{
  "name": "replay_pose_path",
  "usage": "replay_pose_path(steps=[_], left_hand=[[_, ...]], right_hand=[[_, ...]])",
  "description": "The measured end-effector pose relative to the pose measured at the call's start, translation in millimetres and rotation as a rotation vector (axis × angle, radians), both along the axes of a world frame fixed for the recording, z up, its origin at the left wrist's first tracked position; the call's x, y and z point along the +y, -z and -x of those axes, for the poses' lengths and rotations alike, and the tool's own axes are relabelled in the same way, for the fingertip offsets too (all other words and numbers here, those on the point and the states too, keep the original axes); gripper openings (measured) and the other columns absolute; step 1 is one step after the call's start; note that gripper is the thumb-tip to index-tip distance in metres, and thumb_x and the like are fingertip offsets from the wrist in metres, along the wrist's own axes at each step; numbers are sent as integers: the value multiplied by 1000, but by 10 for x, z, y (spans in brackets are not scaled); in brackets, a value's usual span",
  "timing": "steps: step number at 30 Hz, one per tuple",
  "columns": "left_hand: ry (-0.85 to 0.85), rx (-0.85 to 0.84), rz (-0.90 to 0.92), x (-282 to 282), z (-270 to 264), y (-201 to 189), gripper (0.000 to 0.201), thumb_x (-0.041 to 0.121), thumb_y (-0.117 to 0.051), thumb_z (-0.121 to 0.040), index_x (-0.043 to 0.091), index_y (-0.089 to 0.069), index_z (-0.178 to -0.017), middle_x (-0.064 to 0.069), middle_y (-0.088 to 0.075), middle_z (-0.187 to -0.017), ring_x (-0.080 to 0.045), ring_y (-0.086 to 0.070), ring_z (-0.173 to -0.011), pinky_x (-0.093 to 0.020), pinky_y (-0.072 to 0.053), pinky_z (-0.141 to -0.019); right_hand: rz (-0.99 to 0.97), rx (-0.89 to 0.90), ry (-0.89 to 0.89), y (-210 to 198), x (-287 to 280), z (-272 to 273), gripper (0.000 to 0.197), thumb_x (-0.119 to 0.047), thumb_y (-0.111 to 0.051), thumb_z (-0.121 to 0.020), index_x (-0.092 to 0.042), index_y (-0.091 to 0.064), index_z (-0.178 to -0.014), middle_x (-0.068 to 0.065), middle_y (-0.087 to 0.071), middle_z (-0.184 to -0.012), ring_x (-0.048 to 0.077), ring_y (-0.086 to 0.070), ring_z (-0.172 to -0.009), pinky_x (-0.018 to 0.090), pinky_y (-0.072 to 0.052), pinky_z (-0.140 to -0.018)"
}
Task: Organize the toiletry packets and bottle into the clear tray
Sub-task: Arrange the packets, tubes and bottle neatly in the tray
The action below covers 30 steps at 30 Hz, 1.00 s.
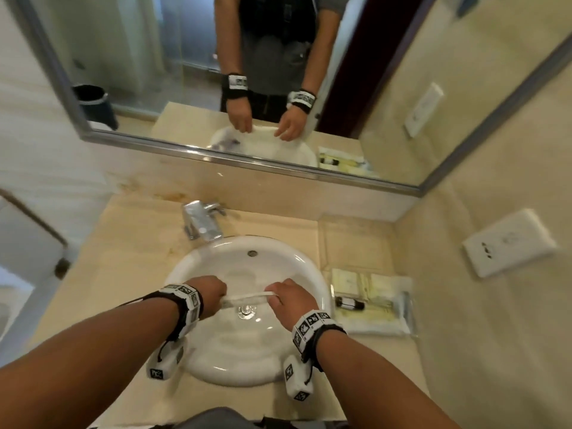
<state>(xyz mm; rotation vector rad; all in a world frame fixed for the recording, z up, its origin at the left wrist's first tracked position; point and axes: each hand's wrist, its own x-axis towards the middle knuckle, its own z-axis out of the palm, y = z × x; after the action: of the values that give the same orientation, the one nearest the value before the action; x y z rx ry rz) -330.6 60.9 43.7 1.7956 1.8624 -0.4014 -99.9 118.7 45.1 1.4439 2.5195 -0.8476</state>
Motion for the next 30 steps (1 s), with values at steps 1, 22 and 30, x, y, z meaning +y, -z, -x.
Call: replay_pose_path(steps=[1,22,30], left_hand=[[20,-2,-3,84,-168,-20,28,41,-51,-93,20,-67,-101,-2,-67,-103,-23,-65,-94,-30,-49,-75],[118,-263,-99,1233,-2699,160,18,21,-52,-90,19,-59,-106,-1,-64,-107,-23,-59,-98,-31,-46,-81],[37,-275,-90,1232,-2804,296,26,19,-55,-90,22,-59,-115,0,-59,-114,-22,-59,-104,-31,-48,-87]], right_hand=[[-9,-12,21,0,26,-178,33,-39,-43,-102,-33,-62,-128,-1,-58,-119,20,-58,-108,35,-49,-90],[-60,-244,325,82,909,-2815,31,-32,-42,-100,-31,-67,-120,5,-58,-122,27,-55,-114,36,-48,-94],[-88,-264,263,210,1043,-2896,31,-27,-49,-99,-26,-68,-124,7,-57,-129,26,-53,-117,36,-47,-99]])
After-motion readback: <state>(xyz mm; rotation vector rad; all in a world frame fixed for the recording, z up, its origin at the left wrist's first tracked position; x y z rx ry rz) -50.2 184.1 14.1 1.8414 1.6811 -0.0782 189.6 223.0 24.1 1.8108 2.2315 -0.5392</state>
